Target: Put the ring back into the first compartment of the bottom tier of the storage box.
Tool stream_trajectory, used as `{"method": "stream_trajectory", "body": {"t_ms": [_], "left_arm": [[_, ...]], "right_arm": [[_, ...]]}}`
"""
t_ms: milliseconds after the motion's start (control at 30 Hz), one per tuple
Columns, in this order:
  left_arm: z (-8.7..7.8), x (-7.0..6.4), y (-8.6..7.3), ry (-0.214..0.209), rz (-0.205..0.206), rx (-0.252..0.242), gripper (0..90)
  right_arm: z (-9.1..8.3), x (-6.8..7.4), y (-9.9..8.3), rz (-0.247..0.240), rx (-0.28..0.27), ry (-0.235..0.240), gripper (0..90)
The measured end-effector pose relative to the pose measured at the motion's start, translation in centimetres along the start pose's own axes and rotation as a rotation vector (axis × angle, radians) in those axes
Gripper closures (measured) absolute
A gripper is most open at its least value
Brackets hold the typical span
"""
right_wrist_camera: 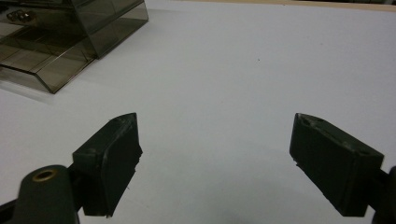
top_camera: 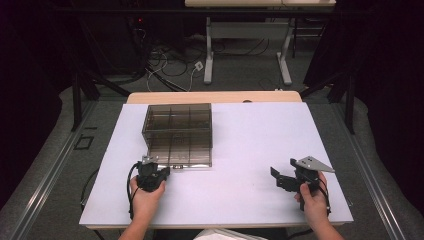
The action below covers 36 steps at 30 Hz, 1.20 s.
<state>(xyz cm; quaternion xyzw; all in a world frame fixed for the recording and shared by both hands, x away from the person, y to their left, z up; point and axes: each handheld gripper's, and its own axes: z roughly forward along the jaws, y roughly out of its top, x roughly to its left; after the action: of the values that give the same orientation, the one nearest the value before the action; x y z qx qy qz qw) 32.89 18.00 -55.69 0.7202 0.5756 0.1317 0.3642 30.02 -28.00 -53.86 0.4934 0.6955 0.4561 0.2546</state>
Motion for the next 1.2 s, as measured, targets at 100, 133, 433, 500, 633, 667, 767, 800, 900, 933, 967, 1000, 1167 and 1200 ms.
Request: {"method": "stream_trajectory", "body": {"t_ms": [100,133,433,500,633,667,767,800,900,933,967,1000,1167,1200], "left_arm": [[0.00,0.08,0.02,-0.005,-0.006,0.010,90.0],[0.02,0.06,0.01,-0.001,-0.010,0.005,90.0],[0.17,0.29,0.11,-0.006,-0.029,0.010,90.0],[0.14,0.32,0.18,-0.012,-0.028,0.019,90.0],[0.43,0.31,0.26,-0.010,-0.028,0.018,90.0],[0.50,0.30,0.29,-0.007,-0.031,0.017,90.0],[0.65,0.43,0.41,-0.011,-0.027,0.018,90.0],[0.69,0.44,0.42,-0.011,-0.028,0.020,90.0],[0.73,0.32,0.43,-0.015,-0.041,0.021,90.0],[0.75,0.30,0.45,-0.016,-0.041,0.017,90.0],[0.73,0.27,0.48,-0.017,-0.041,0.023,90.0],[0.76,0.24,0.51,-0.020,-0.040,0.024,90.0],[0.93,0.10,0.65,-0.021,-0.037,0.029,90.0],[1.00,0.08,0.66,-0.019,-0.036,0.020,90.0]], "right_arm": [[-0.04,0.03,0.01,-0.002,0.005,-0.003,15.6],[-0.03,0.03,0.01,-0.002,0.005,-0.003,15.6],[-0.12,0.06,0.05,0.000,0.025,-0.010,15.6],[0.04,0.04,-0.02,0.001,0.002,-0.003,15.6],[0.05,0.11,-0.03,0.000,0.008,-0.005,15.6],[0.11,0.12,-0.05,0.003,0.005,-0.002,15.6],[0.15,0.11,-0.06,-0.002,0.004,-0.002,15.6],[0.15,0.14,-0.06,0.001,0.004,0.000,15.6],[0.15,0.12,-0.07,0.003,0.010,-0.002,15.6],[0.16,0.12,-0.08,0.004,0.010,-0.002,15.6],[0.16,0.09,-0.07,0.001,0.010,-0.002,15.6],[0.16,0.13,-0.08,0.003,0.010,-0.002,15.6],[0.17,0.09,-0.09,-0.003,0.009,-0.002,15.6],[0.16,0.11,-0.10,0.001,0.010,-0.003,15.6]]}}
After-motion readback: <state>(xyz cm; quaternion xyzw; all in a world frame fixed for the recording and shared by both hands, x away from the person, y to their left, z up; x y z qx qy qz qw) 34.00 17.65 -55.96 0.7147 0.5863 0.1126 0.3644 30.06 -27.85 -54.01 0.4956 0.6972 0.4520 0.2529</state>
